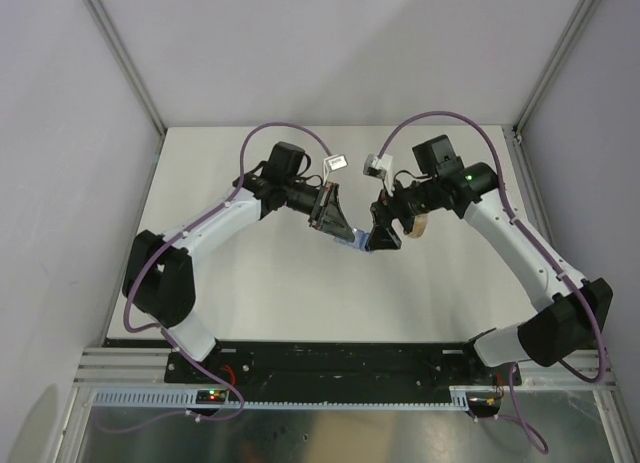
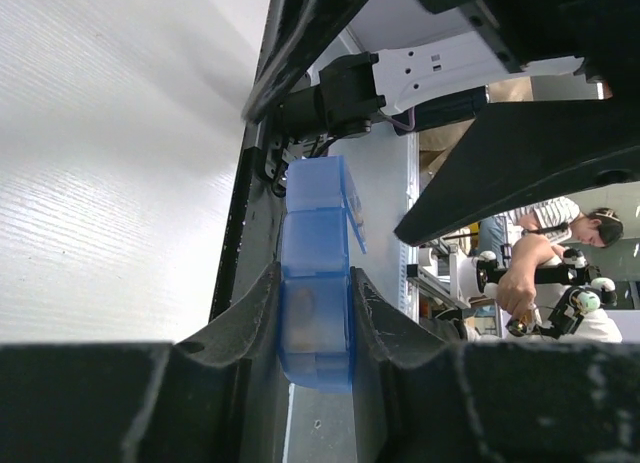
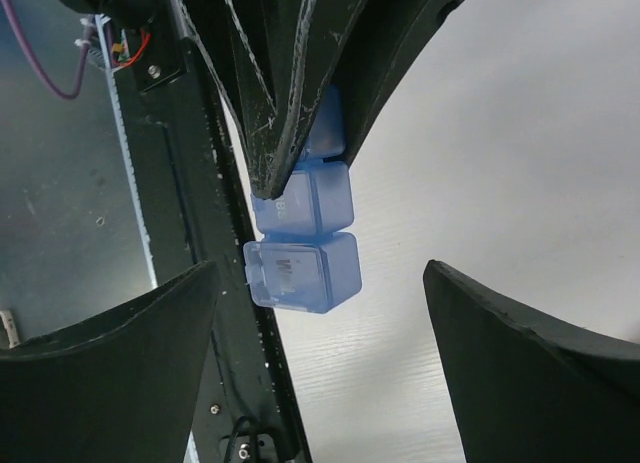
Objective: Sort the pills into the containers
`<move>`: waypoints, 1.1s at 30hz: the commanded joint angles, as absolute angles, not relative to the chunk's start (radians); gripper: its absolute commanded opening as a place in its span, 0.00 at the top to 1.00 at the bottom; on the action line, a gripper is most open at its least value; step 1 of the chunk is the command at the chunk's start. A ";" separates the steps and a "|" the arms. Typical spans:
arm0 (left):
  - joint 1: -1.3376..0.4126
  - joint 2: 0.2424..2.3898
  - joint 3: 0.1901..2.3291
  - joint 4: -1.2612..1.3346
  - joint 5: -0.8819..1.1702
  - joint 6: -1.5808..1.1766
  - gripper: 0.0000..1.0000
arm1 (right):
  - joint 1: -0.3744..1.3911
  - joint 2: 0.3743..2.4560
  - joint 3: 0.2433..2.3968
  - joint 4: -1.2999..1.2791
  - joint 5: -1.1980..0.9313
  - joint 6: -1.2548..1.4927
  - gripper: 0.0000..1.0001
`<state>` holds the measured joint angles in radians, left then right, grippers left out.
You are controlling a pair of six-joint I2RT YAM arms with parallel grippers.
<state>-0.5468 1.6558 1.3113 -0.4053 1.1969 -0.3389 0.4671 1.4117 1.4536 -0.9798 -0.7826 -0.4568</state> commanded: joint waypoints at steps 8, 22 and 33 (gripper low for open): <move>-0.547 1.602 1.320 -0.399 1.250 -0.318 1.00 | 0.489 1.453 1.362 -0.926 -0.883 -0.448 0.21; -0.548 1.603 1.316 -0.398 1.235 -0.314 1.00 | 0.491 1.474 1.355 -0.913 -0.902 -0.444 0.69; -0.547 1.606 1.307 -0.397 1.221 -0.299 1.00 | 0.474 1.455 1.355 -0.912 -0.893 -0.433 0.46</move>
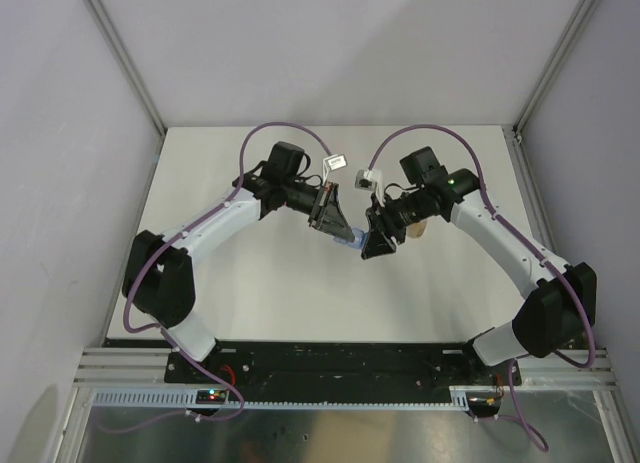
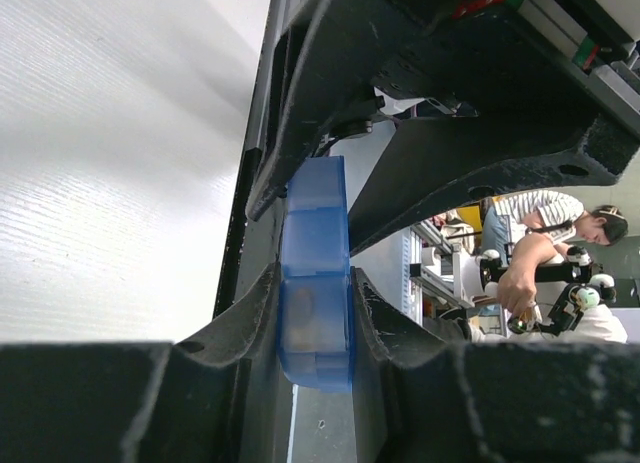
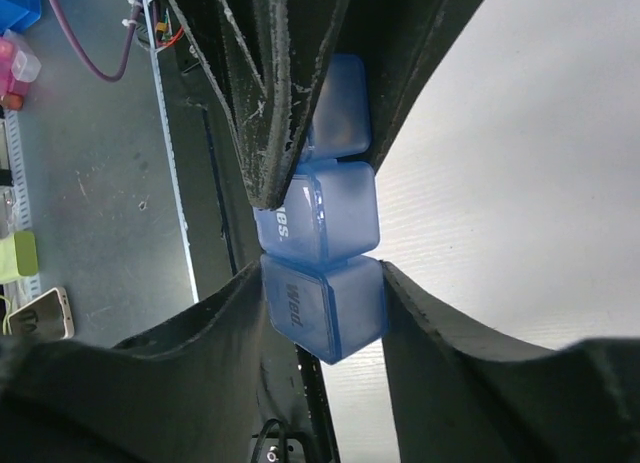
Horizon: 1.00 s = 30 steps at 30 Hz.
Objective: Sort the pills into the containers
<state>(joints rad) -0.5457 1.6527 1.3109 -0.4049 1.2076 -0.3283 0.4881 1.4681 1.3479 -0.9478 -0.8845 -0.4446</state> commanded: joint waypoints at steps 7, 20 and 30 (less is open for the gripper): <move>-0.515 1.628 1.307 -0.396 1.187 -0.273 1.00 | 0.431 1.389 1.355 -0.897 -0.854 -0.422 0.24; -0.433 1.777 1.352 -0.397 1.151 -0.249 1.00 | 0.382 1.162 1.225 -0.770 -0.620 -0.380 0.11; -0.419 1.913 1.402 -0.397 1.080 -0.225 1.00 | 0.353 0.960 1.062 -0.664 -0.482 -0.381 0.02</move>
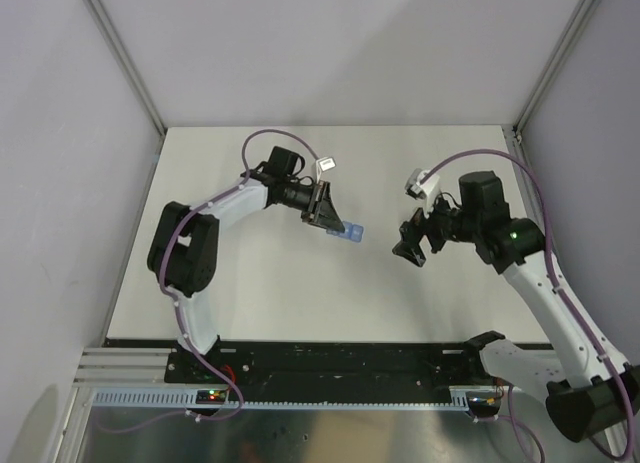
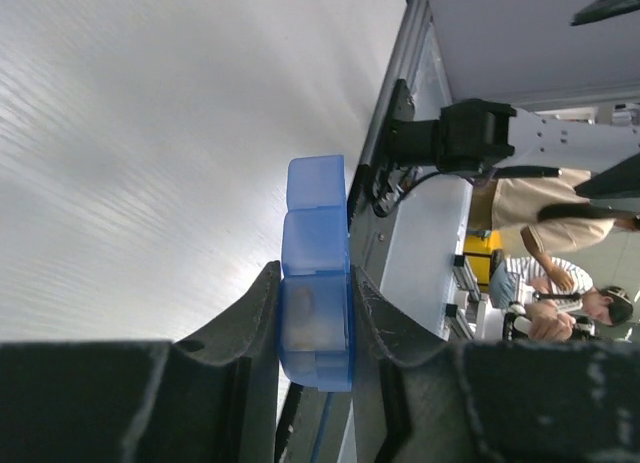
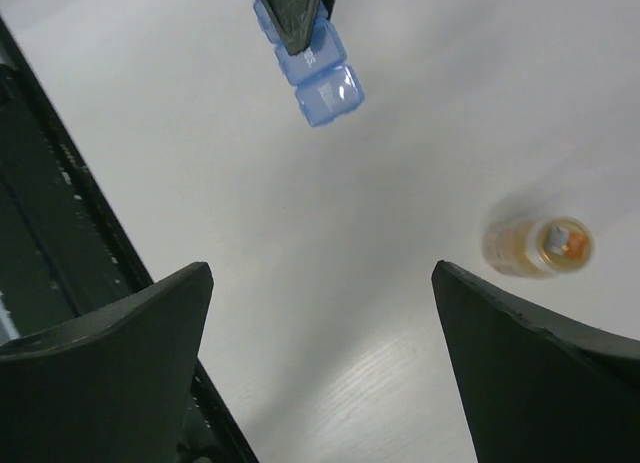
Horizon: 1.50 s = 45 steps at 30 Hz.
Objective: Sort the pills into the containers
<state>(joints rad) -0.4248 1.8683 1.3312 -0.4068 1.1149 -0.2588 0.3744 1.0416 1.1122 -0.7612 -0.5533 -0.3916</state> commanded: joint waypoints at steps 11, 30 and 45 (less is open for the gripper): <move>-0.413 2.069 1.538 -0.397 0.993 -0.292 0.95 | 0.317 0.855 0.890 -0.497 -0.449 -0.313 0.01; -0.194 2.161 1.570 -0.395 0.961 -0.364 0.94 | 0.321 0.829 0.837 -0.483 -0.419 -0.316 0.01; -0.040 2.162 1.429 -0.396 0.976 -0.317 0.81 | 0.324 0.860 0.831 -0.488 -0.427 -0.332 0.01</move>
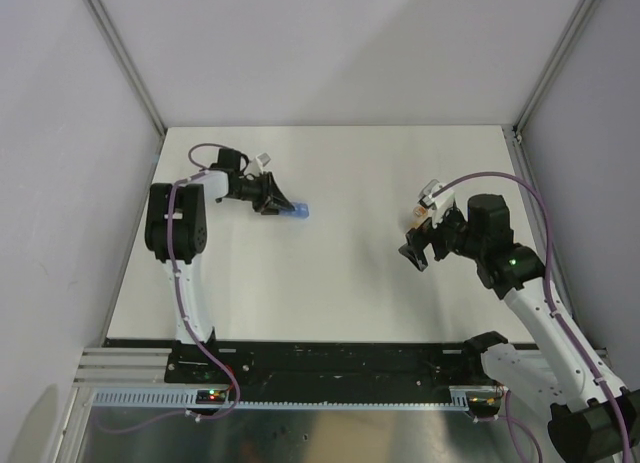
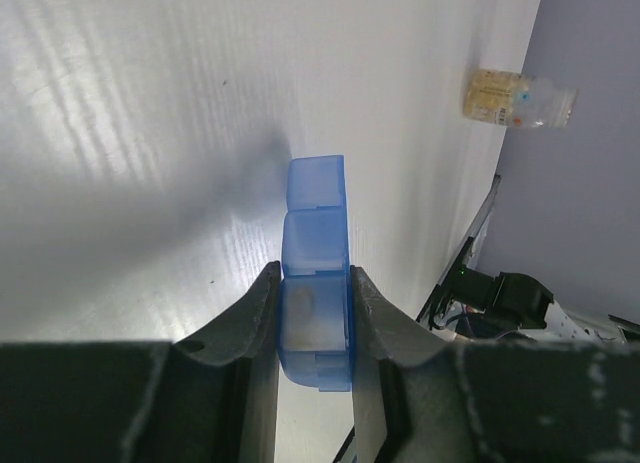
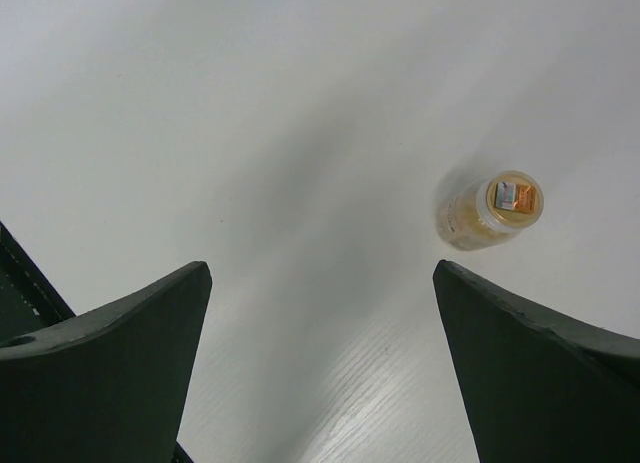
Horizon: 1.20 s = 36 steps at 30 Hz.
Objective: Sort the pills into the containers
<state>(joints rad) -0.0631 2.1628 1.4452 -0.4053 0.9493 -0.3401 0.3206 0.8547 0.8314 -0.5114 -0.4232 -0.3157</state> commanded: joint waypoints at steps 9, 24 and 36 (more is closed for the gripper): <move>-0.015 2.165 1.390 -0.410 0.944 -0.297 0.61 | 0.323 0.868 0.831 -0.490 -0.425 -0.335 0.01; 0.032 2.115 1.357 -0.445 0.897 -0.244 0.37 | 0.323 0.862 0.831 -0.496 -0.433 -0.337 0.01; 0.088 2.017 1.304 -0.498 0.849 -0.163 0.33 | 0.322 0.857 0.831 -0.503 -0.439 -0.340 0.01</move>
